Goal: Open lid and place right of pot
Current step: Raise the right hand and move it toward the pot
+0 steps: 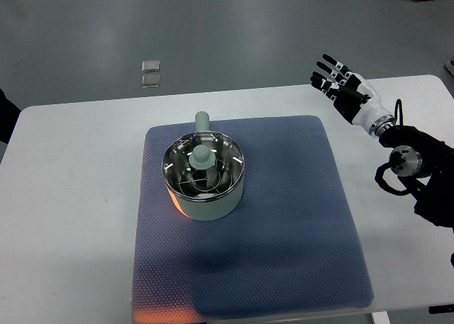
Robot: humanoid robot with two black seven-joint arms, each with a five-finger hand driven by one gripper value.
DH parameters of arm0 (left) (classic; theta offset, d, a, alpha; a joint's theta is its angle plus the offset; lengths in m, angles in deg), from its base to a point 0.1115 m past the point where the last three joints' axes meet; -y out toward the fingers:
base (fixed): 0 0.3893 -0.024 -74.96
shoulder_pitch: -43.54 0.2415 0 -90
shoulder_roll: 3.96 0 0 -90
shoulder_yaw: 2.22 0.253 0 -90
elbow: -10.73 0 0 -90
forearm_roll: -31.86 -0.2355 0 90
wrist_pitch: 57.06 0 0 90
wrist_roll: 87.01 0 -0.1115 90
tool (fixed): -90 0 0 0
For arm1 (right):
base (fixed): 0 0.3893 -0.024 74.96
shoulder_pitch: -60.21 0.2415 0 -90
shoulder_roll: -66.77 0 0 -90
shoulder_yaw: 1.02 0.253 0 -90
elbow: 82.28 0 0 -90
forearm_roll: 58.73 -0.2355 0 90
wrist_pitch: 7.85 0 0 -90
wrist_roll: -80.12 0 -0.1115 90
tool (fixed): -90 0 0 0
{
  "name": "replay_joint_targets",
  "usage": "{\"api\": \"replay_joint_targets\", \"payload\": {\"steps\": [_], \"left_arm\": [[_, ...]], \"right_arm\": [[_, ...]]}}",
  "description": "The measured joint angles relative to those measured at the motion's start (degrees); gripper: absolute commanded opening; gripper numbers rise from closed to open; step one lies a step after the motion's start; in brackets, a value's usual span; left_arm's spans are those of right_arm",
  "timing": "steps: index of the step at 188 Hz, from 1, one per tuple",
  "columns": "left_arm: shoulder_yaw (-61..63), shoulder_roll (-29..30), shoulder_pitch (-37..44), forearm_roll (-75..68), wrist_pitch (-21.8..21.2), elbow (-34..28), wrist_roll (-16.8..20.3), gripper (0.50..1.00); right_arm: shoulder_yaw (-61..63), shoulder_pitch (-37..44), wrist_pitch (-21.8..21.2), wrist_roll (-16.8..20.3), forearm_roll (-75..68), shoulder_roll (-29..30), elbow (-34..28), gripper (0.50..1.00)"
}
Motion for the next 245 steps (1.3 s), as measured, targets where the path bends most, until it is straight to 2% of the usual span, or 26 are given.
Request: {"api": "replay_joint_targets", "payload": {"steps": [158,245], "left_arm": [[-0.1,0.0,0.0,0.0,0.0,-0.1,0.0,1.0],[0.0,0.0,0.0,0.0,0.0,0.0,0.0,1.0]], "right_arm": [[0.1,0.4,0.3,-0.2,0.1,-0.8,0.0,0.928],[-0.2,0.9,-1.9,-0.2,1.9,-1.0,0.0,0.928]]}}
